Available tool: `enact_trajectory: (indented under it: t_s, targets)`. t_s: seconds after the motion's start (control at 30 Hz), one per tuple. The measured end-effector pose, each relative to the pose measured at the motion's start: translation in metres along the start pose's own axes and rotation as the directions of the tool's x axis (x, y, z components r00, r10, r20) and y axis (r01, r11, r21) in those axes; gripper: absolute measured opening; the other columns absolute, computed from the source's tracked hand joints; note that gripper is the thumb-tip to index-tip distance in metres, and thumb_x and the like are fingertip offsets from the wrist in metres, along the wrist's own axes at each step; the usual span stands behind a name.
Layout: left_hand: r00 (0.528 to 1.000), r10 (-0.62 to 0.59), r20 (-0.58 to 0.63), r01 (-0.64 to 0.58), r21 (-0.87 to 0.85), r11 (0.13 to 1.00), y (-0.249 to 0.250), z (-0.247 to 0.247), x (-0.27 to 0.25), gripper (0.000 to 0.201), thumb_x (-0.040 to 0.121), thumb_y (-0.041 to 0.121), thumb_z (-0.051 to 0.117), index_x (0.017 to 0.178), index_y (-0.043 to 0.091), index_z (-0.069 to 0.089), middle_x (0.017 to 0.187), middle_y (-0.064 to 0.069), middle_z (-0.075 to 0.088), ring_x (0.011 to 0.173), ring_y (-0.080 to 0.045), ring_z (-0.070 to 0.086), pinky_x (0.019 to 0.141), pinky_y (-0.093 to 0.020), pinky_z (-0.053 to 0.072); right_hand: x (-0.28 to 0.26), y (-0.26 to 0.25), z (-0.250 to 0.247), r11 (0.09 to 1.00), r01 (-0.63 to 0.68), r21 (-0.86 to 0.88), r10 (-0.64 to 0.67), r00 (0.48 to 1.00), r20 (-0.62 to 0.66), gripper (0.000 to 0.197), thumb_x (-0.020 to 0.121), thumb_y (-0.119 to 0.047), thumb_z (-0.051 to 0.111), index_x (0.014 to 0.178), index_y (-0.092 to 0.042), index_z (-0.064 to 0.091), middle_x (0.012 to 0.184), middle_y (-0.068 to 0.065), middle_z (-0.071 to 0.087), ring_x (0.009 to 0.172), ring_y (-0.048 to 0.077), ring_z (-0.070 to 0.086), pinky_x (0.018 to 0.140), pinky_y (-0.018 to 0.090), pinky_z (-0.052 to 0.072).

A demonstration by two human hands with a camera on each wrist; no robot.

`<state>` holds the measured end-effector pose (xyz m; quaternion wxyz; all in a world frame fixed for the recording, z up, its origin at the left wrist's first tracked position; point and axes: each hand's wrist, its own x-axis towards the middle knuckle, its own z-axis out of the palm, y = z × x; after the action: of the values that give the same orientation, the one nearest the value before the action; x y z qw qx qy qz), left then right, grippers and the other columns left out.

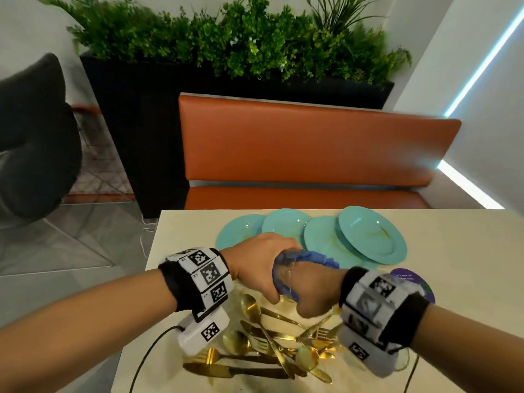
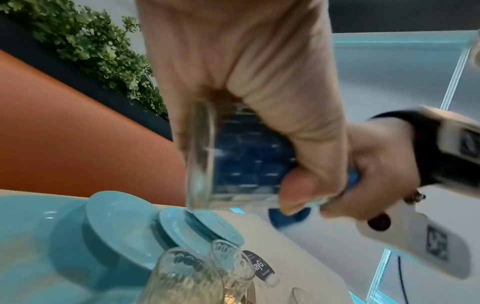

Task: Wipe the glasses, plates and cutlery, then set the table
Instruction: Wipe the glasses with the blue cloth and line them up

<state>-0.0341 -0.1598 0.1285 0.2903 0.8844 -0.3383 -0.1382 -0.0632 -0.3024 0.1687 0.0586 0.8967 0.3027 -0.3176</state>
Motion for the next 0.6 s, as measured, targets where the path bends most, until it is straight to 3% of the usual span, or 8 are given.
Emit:
enact_trajectory:
  t_s: [0.07,0.13,0.17,0.23,0.33,0.43,0.53,0.6]
  targets:
    - [0.994,0.054,-0.097,-0.044,0.111,0.993,-0.002,0.006,0.003,0.076,0.050,0.031,0.084,0.119,0.023,0.054,0.099,0.005,0.054,0.092,-0.012,0.047,0.084,-0.029,0.044,0.000,0.006,-0.004,0.856,-0.051,0.515,0.073,0.997,-0.022,0.046,0.071,-0.009,0.066,0.115,0.000,0.056,0.109,0.015,0.059,0.106,0.028,0.056,0.074,0.030,0.045]
    - [0.978,0.117,-0.174,-0.084,0.183,0.979,-0.006,0.007,0.006,0.076,0.050,0.039,0.077,0.120,0.019,0.055,0.101,0.000,0.058,0.094,-0.019,0.053,0.084,-0.032,0.045,0.000,0.004,-0.004,0.403,0.003,0.915,0.100,0.994,-0.047,0.040,0.055,0.003,0.062,0.094,-0.005,0.060,0.090,0.008,0.066,0.091,0.025,0.058,0.068,0.028,0.046]
    - [0.981,0.102,-0.165,-0.073,0.174,0.982,-0.008,0.005,0.007,0.075,0.050,0.039,0.077,0.119,0.018,0.056,0.101,-0.002,0.060,0.094,-0.021,0.055,0.084,-0.033,0.047,0.004,0.005,-0.001,0.292,0.039,0.956,0.121,0.990,-0.077,0.035,0.051,0.001,0.056,0.084,-0.010,0.058,0.078,0.004,0.066,0.083,0.022,0.057,0.071,0.033,0.048]
    - [0.999,0.007,-0.042,-0.004,0.085,0.996,-0.008,-0.003,0.006,0.069,0.051,0.030,0.084,0.114,0.018,0.058,0.100,0.002,0.064,0.092,-0.018,0.059,0.082,-0.033,0.050,0.005,-0.002,0.007,0.542,0.075,0.837,0.093,0.985,-0.148,0.022,0.051,-0.010,0.056,0.073,-0.013,0.054,0.071,0.005,0.057,0.074,0.020,0.053,0.079,0.039,0.052]
    - [0.959,-0.108,0.263,0.137,-0.093,0.986,-0.011,-0.010,0.002,0.058,0.053,0.012,0.084,0.105,0.019,0.058,0.092,0.008,0.063,0.080,-0.009,0.059,0.076,-0.029,0.049,-0.002,-0.014,0.008,0.974,0.137,0.181,-0.122,0.988,-0.093,0.012,0.070,-0.020,0.068,0.078,-0.017,0.058,0.079,0.003,0.057,0.072,0.015,0.054,0.065,0.011,0.043]
    - [0.902,-0.104,0.420,0.200,-0.191,0.961,-0.014,-0.010,-0.004,0.049,0.061,-0.003,0.079,0.104,0.008,0.059,0.091,0.000,0.063,0.080,-0.012,0.058,0.078,-0.031,0.050,-0.004,-0.024,0.014,0.982,0.081,-0.170,-0.085,0.996,-0.020,0.045,0.083,-0.012,0.061,0.126,-0.006,0.050,0.128,0.012,0.051,0.120,0.027,0.046,0.094,0.029,0.038]
    - [0.951,-0.102,0.292,0.154,-0.162,0.975,-0.013,-0.007,-0.008,0.056,0.058,0.004,0.083,0.107,0.014,0.058,0.093,0.001,0.066,0.084,-0.014,0.062,0.080,-0.034,0.053,0.003,-0.024,0.020,0.983,0.068,-0.169,-0.077,0.996,-0.047,0.045,0.085,-0.013,0.061,0.127,-0.002,0.049,0.129,0.014,0.051,0.122,0.029,0.046,0.098,0.031,0.038]
    - [0.983,-0.058,0.177,0.078,-0.107,0.991,-0.012,-0.002,-0.010,0.058,0.054,0.012,0.086,0.104,0.021,0.058,0.092,0.004,0.064,0.082,-0.012,0.061,0.075,-0.031,0.053,0.007,-0.020,0.017,0.999,0.044,0.012,-0.044,0.999,0.003,0.026,0.083,-0.011,0.063,0.107,-0.002,0.057,0.107,0.010,0.057,0.107,0.027,0.050,0.085,0.024,0.043]
